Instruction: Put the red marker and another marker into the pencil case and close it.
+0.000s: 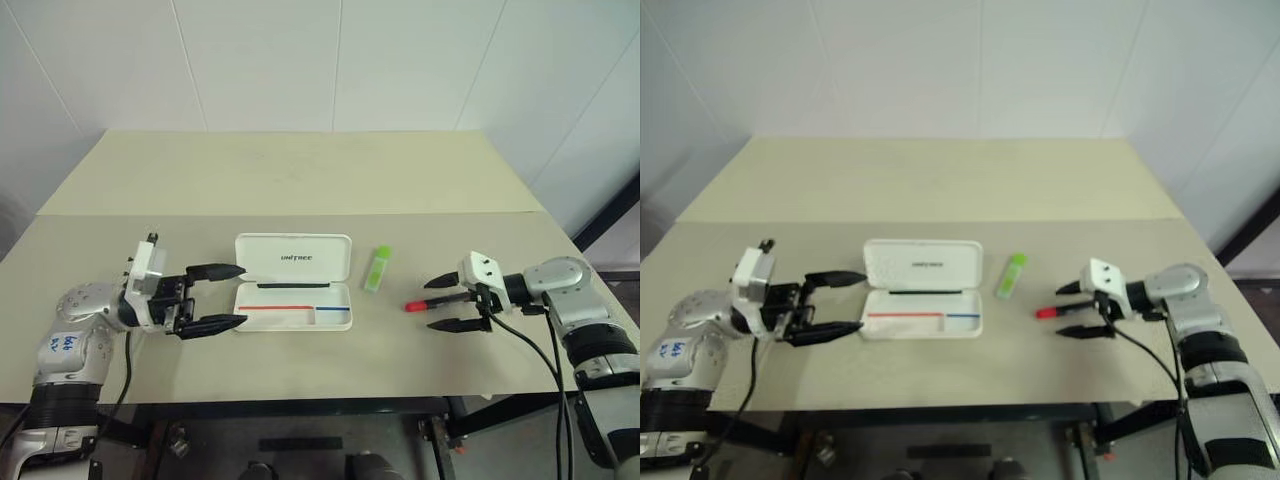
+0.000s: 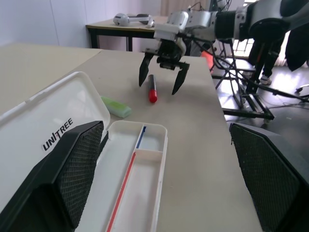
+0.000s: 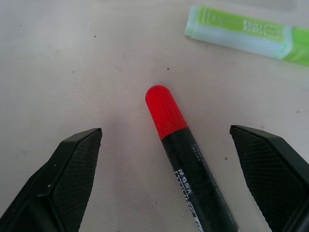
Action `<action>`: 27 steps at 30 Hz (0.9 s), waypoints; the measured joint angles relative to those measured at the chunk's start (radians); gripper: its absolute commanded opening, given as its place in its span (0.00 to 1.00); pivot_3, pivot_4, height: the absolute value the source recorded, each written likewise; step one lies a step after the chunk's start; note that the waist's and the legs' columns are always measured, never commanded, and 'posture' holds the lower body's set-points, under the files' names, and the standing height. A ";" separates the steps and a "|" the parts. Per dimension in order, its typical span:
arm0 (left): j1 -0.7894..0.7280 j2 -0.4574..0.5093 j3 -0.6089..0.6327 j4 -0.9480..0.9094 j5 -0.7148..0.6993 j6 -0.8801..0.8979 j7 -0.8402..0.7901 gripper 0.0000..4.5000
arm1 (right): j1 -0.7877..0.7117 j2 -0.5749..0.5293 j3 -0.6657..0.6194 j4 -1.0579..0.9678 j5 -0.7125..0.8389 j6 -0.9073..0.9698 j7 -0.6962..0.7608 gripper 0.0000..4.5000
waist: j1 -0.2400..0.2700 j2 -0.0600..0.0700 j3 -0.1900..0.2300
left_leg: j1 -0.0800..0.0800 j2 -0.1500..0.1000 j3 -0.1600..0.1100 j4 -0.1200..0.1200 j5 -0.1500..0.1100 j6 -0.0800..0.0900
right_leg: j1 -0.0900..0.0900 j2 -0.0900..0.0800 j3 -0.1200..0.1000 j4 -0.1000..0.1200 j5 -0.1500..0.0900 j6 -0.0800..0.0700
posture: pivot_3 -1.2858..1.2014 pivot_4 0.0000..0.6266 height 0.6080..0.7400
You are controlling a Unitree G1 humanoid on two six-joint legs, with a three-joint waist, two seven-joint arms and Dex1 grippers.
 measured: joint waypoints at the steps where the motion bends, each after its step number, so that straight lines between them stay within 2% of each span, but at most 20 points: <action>1: 0.001 0.000 0.004 0.000 -0.006 0.001 -0.002 1.00 | -0.007 0.007 0.001 0.023 -0.008 -0.001 0.001 1.00 | 0.000 0.000 0.000 | 0.000 0.000 0.000 0.000 0.000 0.000 | 0.000 0.000 0.000 0.000 0.000 0.000 | 0.52 0.24 1.00; 9: 0.009 0.000 0.019 -0.010 -0.022 0.007 0.015 1.00 | -0.057 0.045 0.002 0.139 -0.054 -0.028 -0.002 1.00 | -0.003 0.000 0.000 | 0.001 0.000 0.000 0.000 0.000 0.000 | 0.000 0.000 0.000 0.001 0.000 0.000 | 0.52 0.24 1.00; 21: 0.000 -0.017 0.033 -0.027 -0.032 0.003 0.027 1.00 | -0.062 0.053 -0.001 0.169 -0.078 -0.058 -0.028 0.15 | -0.004 0.000 0.000 | 0.014 -0.001 0.001 0.001 0.000 0.000 | 0.013 0.000 0.001 0.000 0.000 0.000 | 0.52 0.24 1.00; 27: -0.048 -0.039 0.031 0.001 -0.032 -0.004 0.014 1.00 | -0.040 0.049 -0.009 0.107 -0.077 -0.066 -0.059 0.13 | -0.005 0.000 0.000 | 0.015 -0.001 0.001 -0.001 0.000 0.000 | 0.014 0.000 0.001 -0.001 0.000 -0.001 | 0.52 0.24 1.00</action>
